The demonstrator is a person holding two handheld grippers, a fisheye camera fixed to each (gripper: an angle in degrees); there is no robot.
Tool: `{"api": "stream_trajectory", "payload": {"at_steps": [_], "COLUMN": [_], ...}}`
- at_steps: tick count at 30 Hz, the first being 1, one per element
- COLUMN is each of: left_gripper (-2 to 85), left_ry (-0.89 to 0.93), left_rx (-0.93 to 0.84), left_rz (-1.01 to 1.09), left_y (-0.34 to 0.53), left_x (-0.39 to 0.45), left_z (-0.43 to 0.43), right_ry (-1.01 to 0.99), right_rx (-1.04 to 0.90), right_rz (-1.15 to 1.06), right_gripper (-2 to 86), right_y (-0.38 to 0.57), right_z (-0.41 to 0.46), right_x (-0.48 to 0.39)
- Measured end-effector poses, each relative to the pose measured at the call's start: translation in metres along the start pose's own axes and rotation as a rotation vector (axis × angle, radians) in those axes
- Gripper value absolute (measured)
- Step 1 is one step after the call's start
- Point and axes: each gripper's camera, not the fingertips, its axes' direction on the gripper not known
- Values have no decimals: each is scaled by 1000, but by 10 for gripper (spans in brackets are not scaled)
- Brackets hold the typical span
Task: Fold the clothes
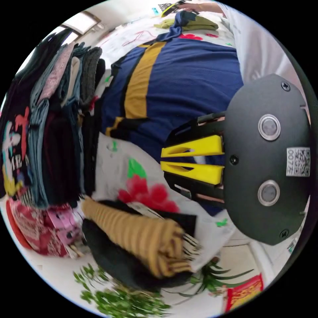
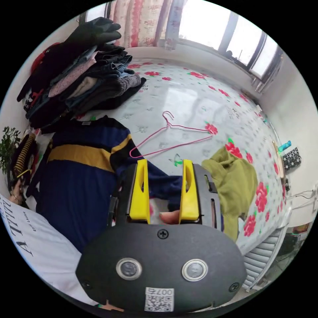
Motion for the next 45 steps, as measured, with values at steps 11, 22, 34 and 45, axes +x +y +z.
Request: {"api": "stream_trajectory", "payload": {"at_steps": [11,22,34,45], "left_gripper": [74,62,2,84], "left_ry": [-9,-25,320,201], "left_rx": [-103,-66,414,293], "left_rz": [-346,-131,-179,-105], "left_y": [95,77,56,6], "left_x": [-73,-38,-141,-181], "left_z": [-9,8,-145,-159], "right_ry": [-290,59,-401,-486], "right_rx": [-109,85,-18,-231], "right_rz": [285,482,-178,-73], "right_gripper": [53,51,63,60], "right_y": [72,83,128,160], "right_z": [-7,-73,-49,-18], "right_x": [124,134,-126,-130]}}
